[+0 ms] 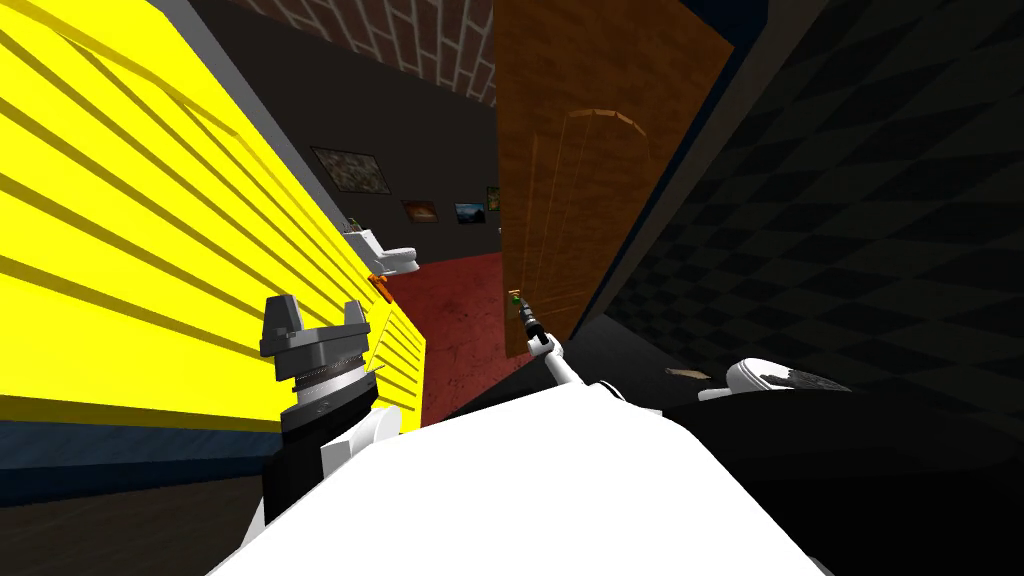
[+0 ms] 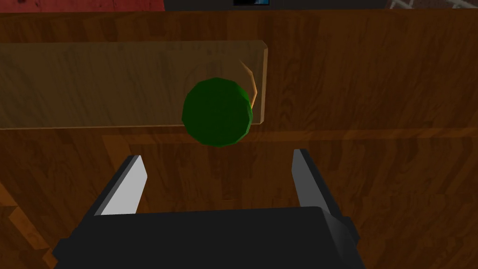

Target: Push the door open

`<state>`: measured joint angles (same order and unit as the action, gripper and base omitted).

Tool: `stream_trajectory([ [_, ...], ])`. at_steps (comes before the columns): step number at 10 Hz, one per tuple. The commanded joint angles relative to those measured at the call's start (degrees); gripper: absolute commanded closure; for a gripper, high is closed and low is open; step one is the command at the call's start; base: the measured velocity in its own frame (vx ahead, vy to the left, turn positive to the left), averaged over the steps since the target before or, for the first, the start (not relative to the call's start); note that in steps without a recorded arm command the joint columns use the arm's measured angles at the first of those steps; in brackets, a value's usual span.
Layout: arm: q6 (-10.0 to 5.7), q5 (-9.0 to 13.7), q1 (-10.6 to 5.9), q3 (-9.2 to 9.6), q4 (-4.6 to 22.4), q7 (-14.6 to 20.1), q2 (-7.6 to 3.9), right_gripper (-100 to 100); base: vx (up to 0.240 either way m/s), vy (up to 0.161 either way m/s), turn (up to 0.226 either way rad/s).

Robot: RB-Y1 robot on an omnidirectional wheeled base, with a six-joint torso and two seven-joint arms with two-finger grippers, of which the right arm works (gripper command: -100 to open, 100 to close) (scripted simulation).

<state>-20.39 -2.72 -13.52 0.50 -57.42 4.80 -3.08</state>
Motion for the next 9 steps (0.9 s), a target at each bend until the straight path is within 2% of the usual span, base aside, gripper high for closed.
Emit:
stream_trajectory([
  [1,-0.28,0.02,-0.05,-0.21,0.20,-0.12,0.19,-100,0.193,0.069,0.022],
  [3,-0.62,0.05,-0.10,-0.47,0.45,-0.24,0.76,-100,0.186,0.015,0.019],
  [4,-0.49,0.05,-0.15,-0.41,0.42,-0.19,0.58,-100,0.081,0.018,0.004],
  [5,-0.49,0.05,-0.15,-0.41,0.42,-0.19,0.58,100,-0.011,-0.004,-0.004],
  [9,-0.49,0.05,-0.15,-0.41,0.42,-0.19,0.58,100,-0.019,-0.004,0.001],
])
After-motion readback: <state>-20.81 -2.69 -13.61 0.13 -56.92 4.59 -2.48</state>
